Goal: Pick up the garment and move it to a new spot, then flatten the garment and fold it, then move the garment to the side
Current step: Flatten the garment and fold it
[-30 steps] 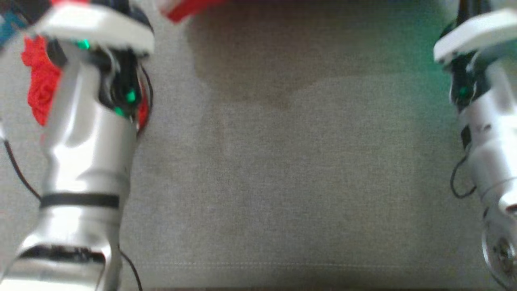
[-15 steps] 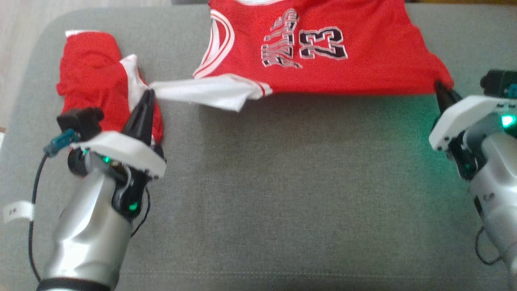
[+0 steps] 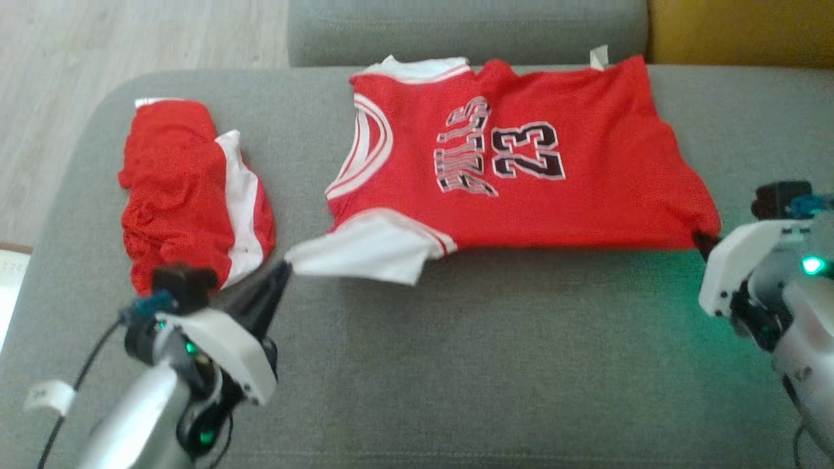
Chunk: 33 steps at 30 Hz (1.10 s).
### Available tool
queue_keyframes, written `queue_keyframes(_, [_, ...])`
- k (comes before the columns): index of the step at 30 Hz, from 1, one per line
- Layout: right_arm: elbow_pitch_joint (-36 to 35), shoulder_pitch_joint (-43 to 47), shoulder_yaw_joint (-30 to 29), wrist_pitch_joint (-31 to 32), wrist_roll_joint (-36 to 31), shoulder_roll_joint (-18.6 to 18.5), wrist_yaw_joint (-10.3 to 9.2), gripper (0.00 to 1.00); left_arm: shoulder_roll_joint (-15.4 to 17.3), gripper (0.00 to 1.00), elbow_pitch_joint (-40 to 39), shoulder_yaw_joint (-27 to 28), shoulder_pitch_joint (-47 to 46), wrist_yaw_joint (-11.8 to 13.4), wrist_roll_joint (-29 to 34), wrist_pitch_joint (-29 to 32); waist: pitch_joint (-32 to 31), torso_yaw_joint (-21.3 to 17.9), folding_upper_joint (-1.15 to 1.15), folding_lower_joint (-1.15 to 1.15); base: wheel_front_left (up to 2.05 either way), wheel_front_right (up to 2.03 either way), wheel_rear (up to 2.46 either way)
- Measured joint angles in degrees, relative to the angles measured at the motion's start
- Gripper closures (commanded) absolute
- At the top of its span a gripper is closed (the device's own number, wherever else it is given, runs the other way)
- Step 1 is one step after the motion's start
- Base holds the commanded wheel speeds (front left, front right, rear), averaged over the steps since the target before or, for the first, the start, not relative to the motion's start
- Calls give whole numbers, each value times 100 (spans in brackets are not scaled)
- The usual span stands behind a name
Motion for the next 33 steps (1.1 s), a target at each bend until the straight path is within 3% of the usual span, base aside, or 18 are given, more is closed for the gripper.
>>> queue_keyframes(22, [-1668,1096,981,2576,1507,-1114,0,100,1631,100,-2224,-1069,1270,1,-983,1541,-572,-217,0,0,0,0,0])
queue_keyframes(33, [-2011,1232,645,2730,1602,-1207,0,100,1753,100,-2485,-883,1231,137,-1058,1467,-408,-243,0,0,0,0,0])
